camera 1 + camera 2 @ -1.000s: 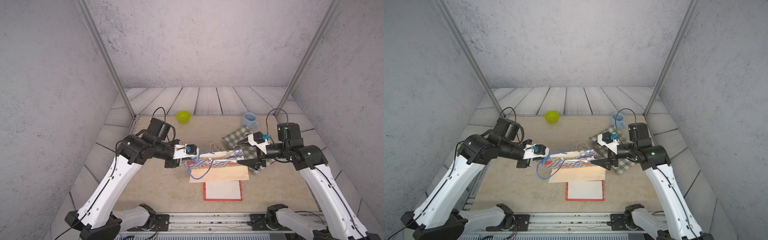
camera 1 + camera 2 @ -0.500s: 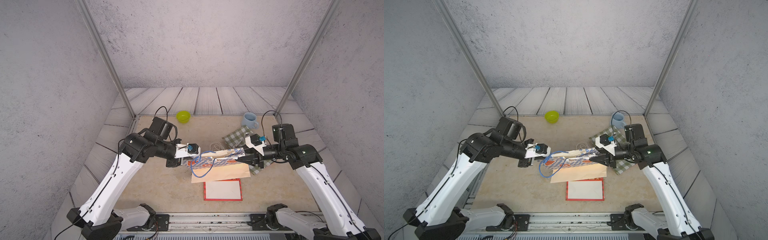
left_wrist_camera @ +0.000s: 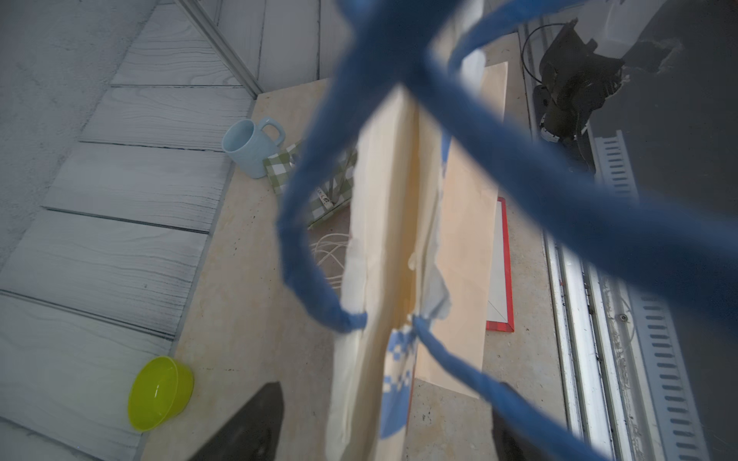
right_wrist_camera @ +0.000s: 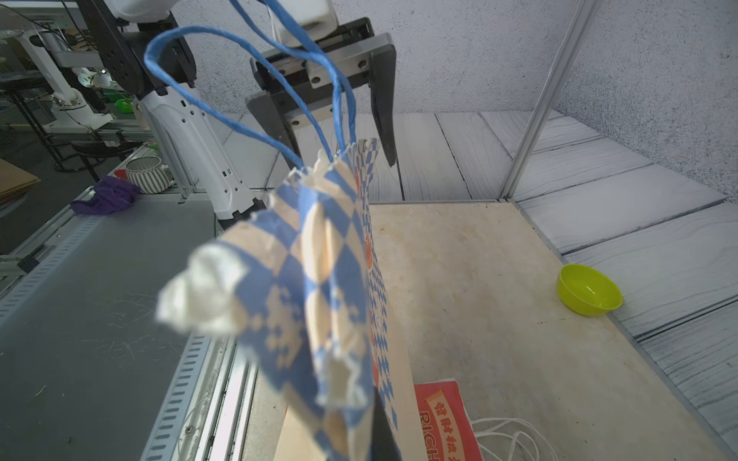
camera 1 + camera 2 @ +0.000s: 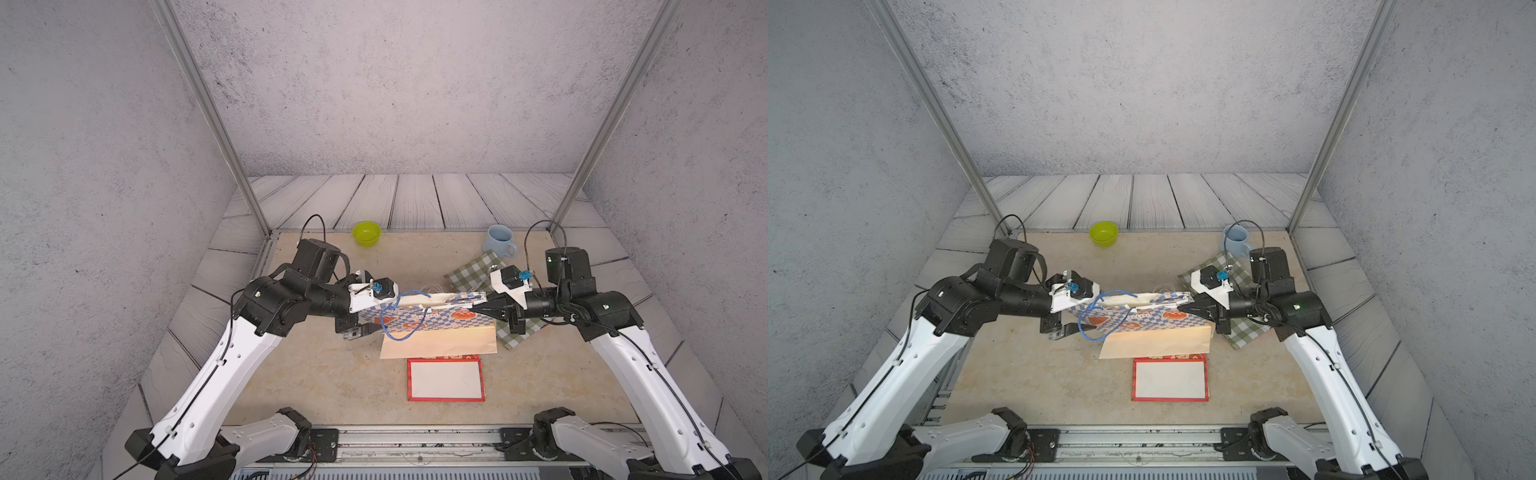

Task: Put away the paper bag
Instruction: Press the paper bag.

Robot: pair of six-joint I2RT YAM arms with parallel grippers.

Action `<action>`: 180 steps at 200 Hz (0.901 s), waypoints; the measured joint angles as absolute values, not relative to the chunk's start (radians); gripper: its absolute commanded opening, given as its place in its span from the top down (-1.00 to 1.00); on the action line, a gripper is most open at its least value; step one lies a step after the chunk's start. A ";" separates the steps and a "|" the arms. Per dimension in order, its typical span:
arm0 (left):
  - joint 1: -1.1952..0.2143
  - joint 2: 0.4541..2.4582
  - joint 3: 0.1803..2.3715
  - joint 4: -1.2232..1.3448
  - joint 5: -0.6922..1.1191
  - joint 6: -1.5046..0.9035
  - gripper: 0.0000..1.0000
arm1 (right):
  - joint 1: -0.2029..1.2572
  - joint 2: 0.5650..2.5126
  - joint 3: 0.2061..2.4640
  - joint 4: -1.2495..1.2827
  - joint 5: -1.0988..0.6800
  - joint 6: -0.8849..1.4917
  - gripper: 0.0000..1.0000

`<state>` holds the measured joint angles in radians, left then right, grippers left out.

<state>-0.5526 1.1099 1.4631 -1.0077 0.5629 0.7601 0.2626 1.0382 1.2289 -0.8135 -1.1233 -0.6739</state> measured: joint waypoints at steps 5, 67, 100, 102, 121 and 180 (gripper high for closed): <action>-0.529 1.084 1.437 -0.979 0.571 0.735 -0.98 | 0.263 1.035 1.229 -0.803 -1.124 -0.662 1.00; -0.205 0.862 1.234 -0.679 0.817 0.461 -0.99 | 0.240 0.994 1.254 -0.721 -1.128 -0.542 1.00; -0.162 0.836 1.140 -0.582 0.943 0.377 -0.98 | 0.234 0.957 1.273 -0.650 -1.134 -0.453 1.00; -0.160 0.835 1.133 -0.574 0.951 0.373 -0.98 | 0.233 0.955 1.275 -0.645 -1.135 -0.446 1.00; -0.159 0.835 1.068 -0.466 1.016 0.284 -1.00 | 0.233 0.939 1.293 -0.597 -1.158 -0.387 1.00; -0.158 0.918 1.028 -0.055 1.164 -0.028 -0.99 | 0.233 0.929 1.321 -0.476 -1.263 -0.212 1.00</action>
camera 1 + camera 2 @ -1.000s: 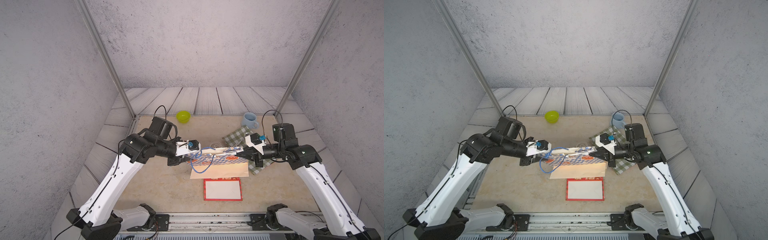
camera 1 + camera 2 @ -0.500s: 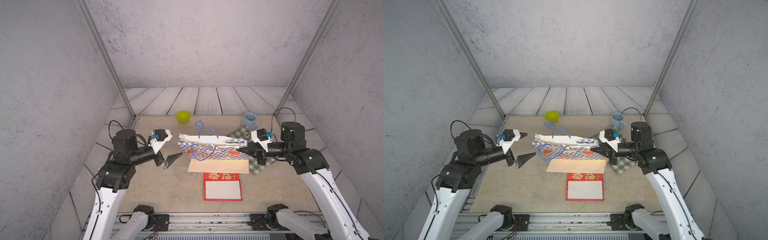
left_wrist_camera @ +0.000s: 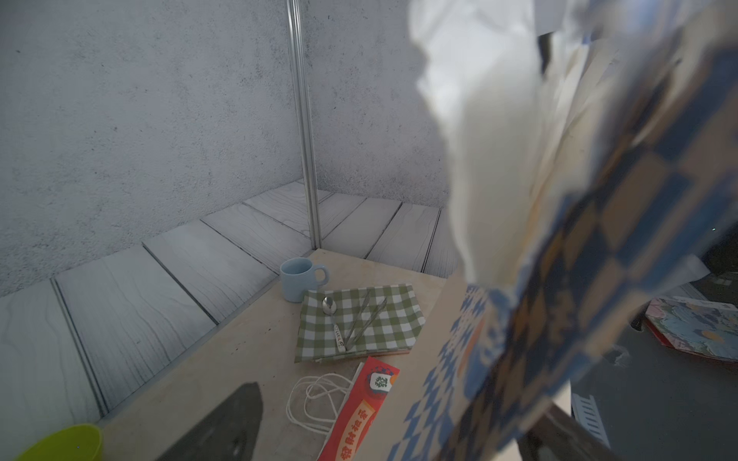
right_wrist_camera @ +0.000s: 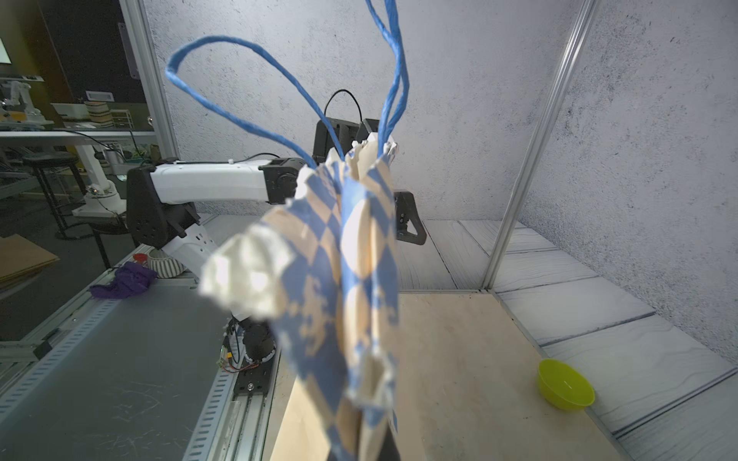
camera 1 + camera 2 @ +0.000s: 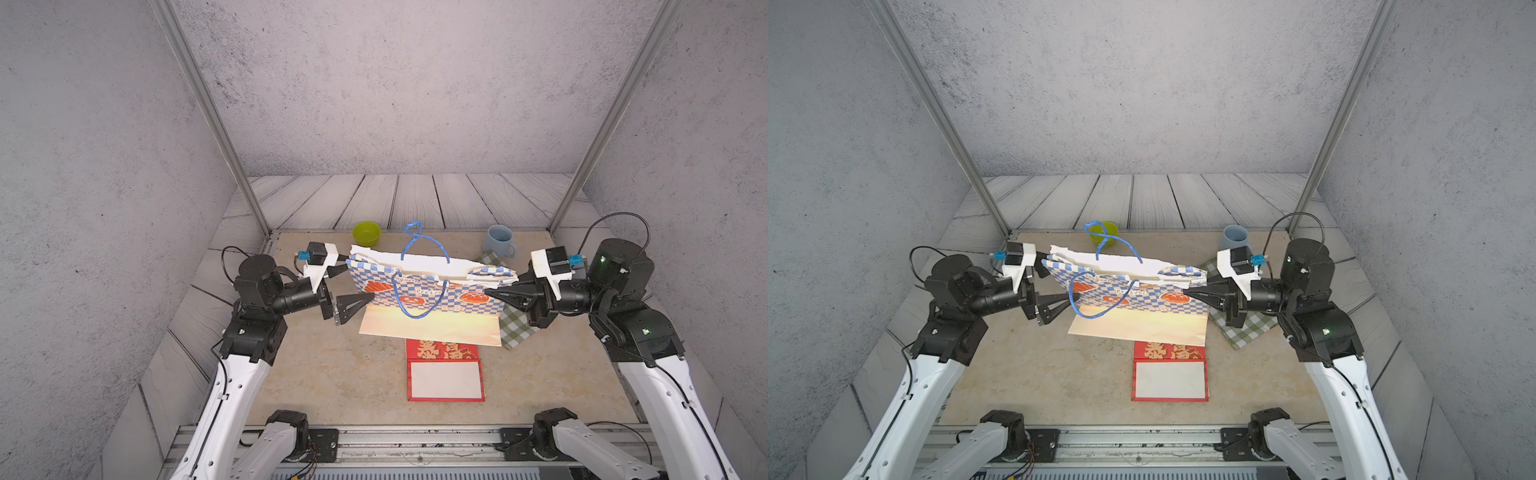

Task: Put away the paper bag
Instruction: Press the paper bag.

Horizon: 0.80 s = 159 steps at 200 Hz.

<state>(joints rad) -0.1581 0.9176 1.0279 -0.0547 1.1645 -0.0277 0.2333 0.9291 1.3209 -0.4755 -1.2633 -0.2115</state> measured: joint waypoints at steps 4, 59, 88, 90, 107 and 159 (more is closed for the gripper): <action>-0.158 0.925 1.034 -0.045 1.179 -0.038 -1.00 | 0.233 0.929 1.321 -0.471 -1.267 -0.205 1.00; -0.187 0.965 1.095 0.039 1.383 -0.128 -0.76 | 0.233 0.967 1.334 -0.427 -1.327 -0.160 1.00; -0.204 0.971 1.143 0.002 1.445 -0.102 -0.51 | 0.233 0.995 1.338 -0.405 -1.342 -0.150 1.00; -0.205 0.972 1.146 -0.001 1.447 -0.102 -0.49 | 0.233 0.996 1.338 -0.402 -1.343 -0.148 1.00; -0.214 0.975 1.157 -0.012 1.467 -0.087 -0.20 | 0.233 1.000 1.338 -0.385 -1.346 -0.138 1.00; -0.245 1.006 1.168 -0.027 1.478 -0.039 0.48 | 0.233 1.000 1.338 -0.345 -1.353 -0.115 1.00</action>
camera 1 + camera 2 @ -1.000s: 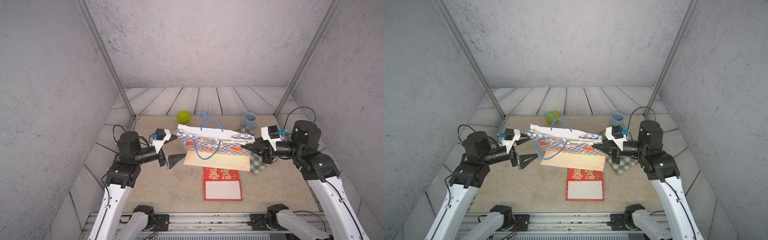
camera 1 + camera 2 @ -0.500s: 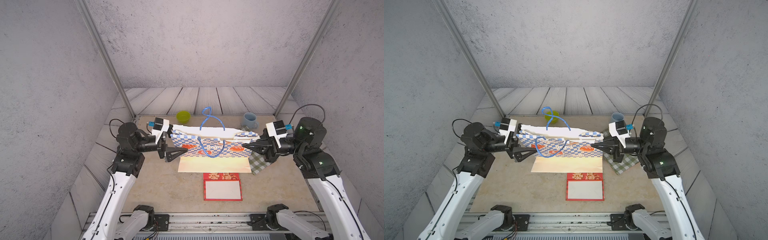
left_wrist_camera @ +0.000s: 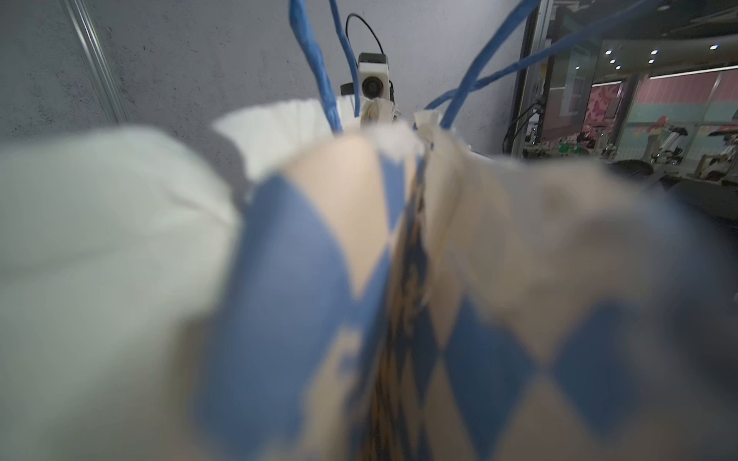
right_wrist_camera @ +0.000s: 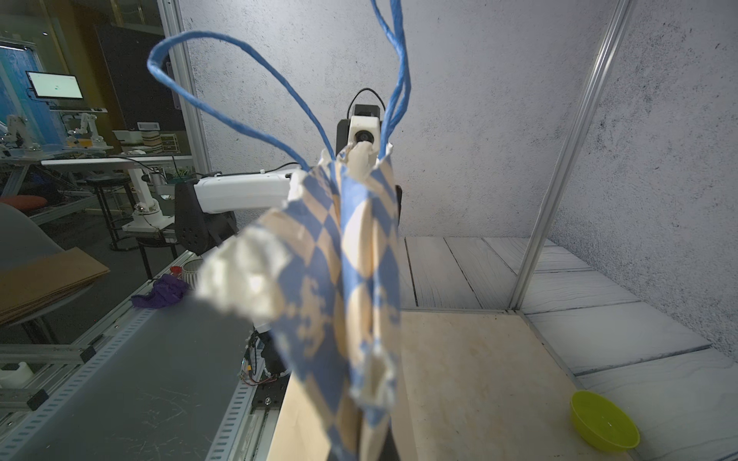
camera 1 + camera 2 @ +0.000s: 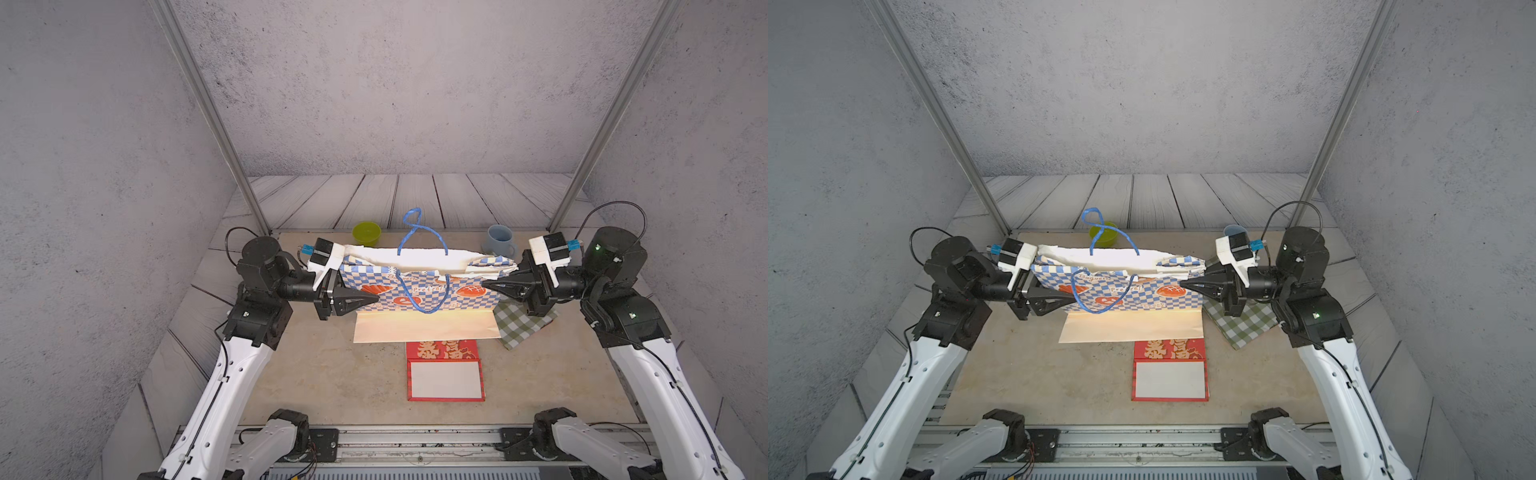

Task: Put away the paper bag
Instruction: Press the paper bag.

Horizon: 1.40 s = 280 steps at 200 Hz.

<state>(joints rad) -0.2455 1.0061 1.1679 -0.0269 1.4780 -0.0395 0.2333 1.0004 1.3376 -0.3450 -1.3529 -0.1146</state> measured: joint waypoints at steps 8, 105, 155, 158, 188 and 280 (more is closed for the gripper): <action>-0.247 1.008 1.169 -0.029 1.478 -0.038 0.54 | 0.233 1.000 1.336 -0.343 -1.353 -0.112 1.00; -0.250 1.010 1.183 -0.066 1.447 0.020 1.00 | 0.233 0.962 1.313 -0.371 -1.296 -0.138 0.08; -0.250 1.010 1.189 -0.061 1.436 0.017 1.00 | 0.233 0.932 1.271 -0.455 -1.261 -0.221 -0.11; -0.251 1.010 1.190 -0.060 1.435 0.017 1.00 | 0.233 0.933 1.269 -0.456 -1.261 -0.222 -0.09; -0.256 1.010 1.193 -0.056 1.429 0.009 1.00 | 0.233 0.960 1.242 -0.449 -1.267 -0.218 0.33; -0.260 1.023 1.196 -0.048 1.398 -0.001 1.00 | 0.232 0.972 1.238 -0.410 -1.266 -0.197 -0.07</action>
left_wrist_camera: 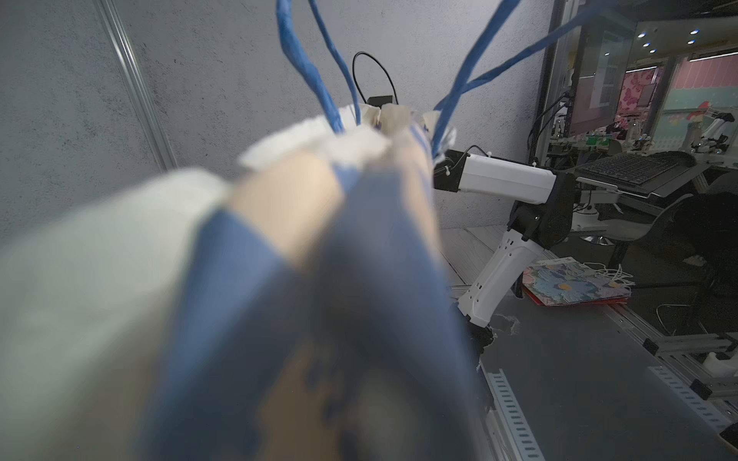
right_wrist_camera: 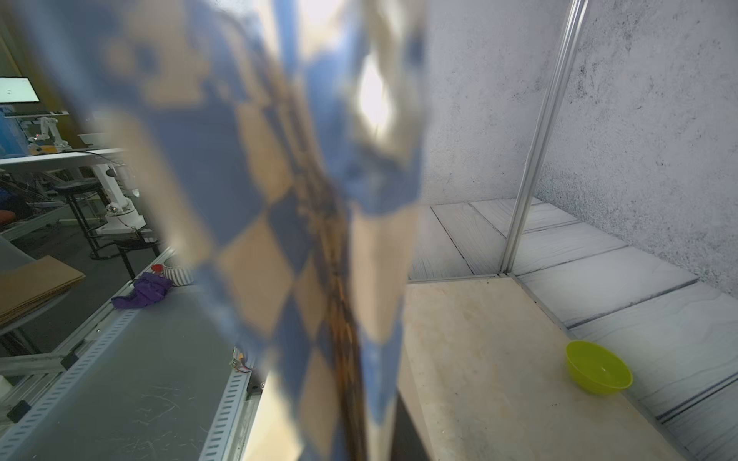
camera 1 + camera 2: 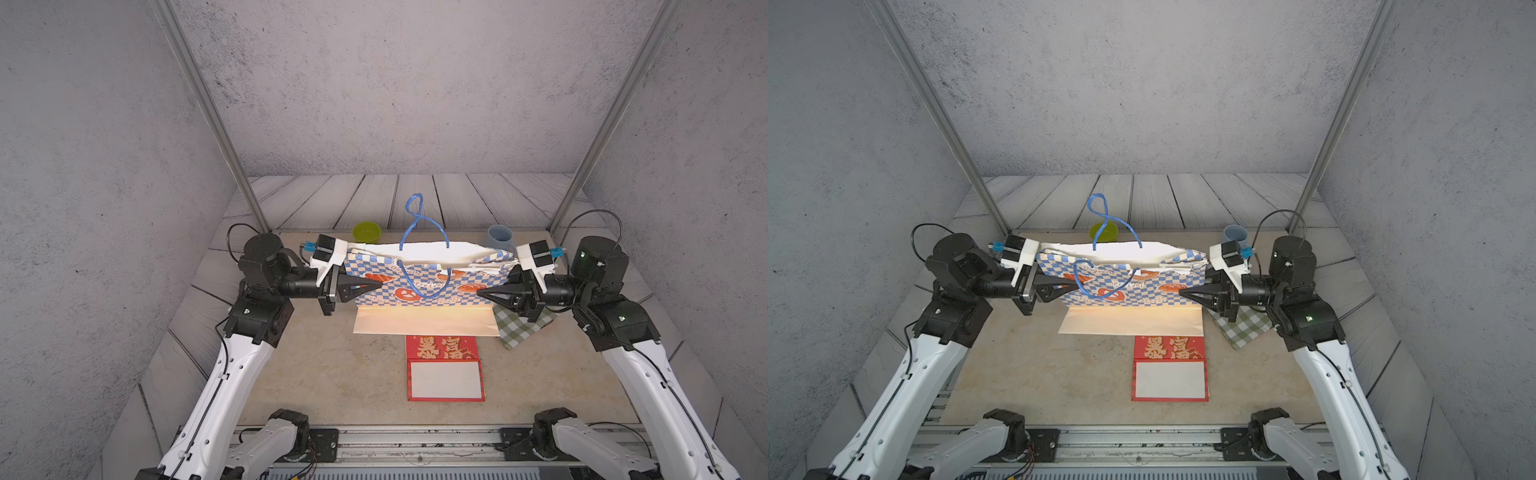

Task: Put away the paper bag
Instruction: Press the paper bag.

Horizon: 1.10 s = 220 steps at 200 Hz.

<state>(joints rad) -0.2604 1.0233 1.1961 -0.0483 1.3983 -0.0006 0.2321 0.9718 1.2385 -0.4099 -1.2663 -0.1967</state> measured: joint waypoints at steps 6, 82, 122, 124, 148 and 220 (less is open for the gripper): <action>-0.260 1.025 1.196 -0.049 1.394 -0.001 1.00 | 0.232 0.966 1.238 -0.415 -1.252 -0.211 -0.16; -0.260 1.047 1.195 -0.057 1.331 0.001 1.00 | 0.232 0.643 1.079 -0.390 -0.617 -0.426 -0.61; -0.260 1.081 1.195 -0.057 1.319 0.007 1.00 | 0.232 0.465 0.878 -0.426 -0.424 -0.470 -0.62; -0.260 1.082 1.195 -0.057 1.319 0.008 1.00 | 0.232 0.460 0.866 -0.430 -0.416 -0.470 -0.62; -0.260 1.087 1.195 -0.061 1.312 0.011 1.00 | 0.232 0.450 0.776 -0.483 -0.390 -0.477 -0.64; -0.260 1.087 1.195 -0.047 1.323 -0.020 1.00 | 0.231 0.654 0.760 -0.287 -0.653 -0.324 -0.82</action>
<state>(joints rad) -0.2604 1.0870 1.1950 -0.0471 1.3231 -0.0196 0.2314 0.6544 0.7597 -0.2871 -0.6529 -0.3241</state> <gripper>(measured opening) 0.047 0.907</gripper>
